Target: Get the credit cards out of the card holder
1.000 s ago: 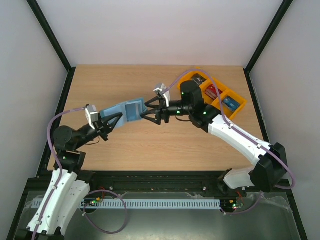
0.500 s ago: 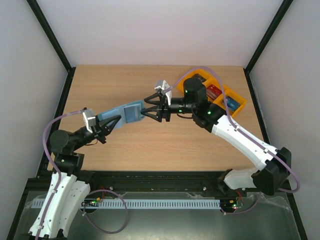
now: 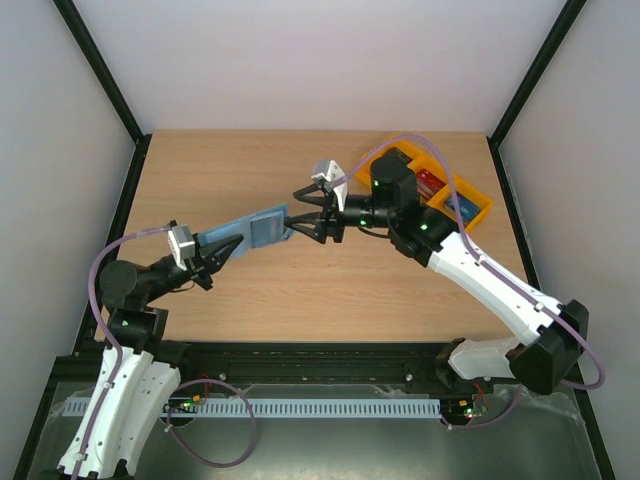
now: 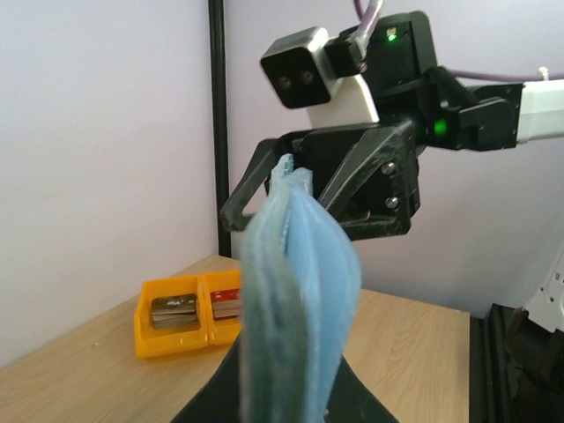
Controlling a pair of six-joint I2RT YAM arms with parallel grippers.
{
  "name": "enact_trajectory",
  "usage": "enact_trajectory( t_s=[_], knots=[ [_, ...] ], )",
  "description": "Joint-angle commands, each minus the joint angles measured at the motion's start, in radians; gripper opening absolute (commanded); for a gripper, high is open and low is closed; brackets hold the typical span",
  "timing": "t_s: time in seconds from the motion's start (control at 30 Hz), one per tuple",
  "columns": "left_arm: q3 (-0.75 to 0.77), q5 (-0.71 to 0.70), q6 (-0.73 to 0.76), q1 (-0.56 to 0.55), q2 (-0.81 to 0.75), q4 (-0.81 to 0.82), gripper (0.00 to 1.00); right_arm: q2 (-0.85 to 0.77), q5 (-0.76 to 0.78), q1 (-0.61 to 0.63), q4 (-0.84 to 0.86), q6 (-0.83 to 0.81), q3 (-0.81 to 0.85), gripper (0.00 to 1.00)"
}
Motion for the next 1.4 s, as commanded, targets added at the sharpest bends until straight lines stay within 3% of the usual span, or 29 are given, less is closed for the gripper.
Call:
enact_trajectory(
  t_s=[0.0,0.23,0.47,0.73,1.03,1.23,1.37],
  knots=[
    [0.020,0.021,0.081,0.006,-0.016,0.004,0.02,-0.108,0.045,0.002,-0.058,-0.117,0.023,0.66],
    [0.005,0.010,0.021,0.006,-0.002,0.067,0.02,-0.070,-0.053,0.013,0.008,0.008,-0.011,0.66],
    [0.008,-0.006,0.010,0.006,-0.005,0.050,0.02,-0.085,-0.104,0.022,-0.060,-0.037,-0.037,0.75],
    [0.001,-0.003,-0.013,0.006,-0.002,0.074,0.02,-0.058,-0.060,0.033,0.080,0.082,-0.058,0.40],
    [-0.014,-0.025,-0.038,0.006,0.000,0.094,0.02,-0.029,-0.139,0.063,0.040,0.061,-0.052,0.63],
    [-0.016,-0.042,-0.040,0.005,-0.003,0.075,0.02,-0.015,-0.069,0.123,0.055,0.070,-0.041,0.79],
    [-0.021,-0.054,-0.045,0.005,-0.005,0.071,0.02,-0.023,0.023,0.144,0.101,0.086,-0.051,0.82]
  ],
)
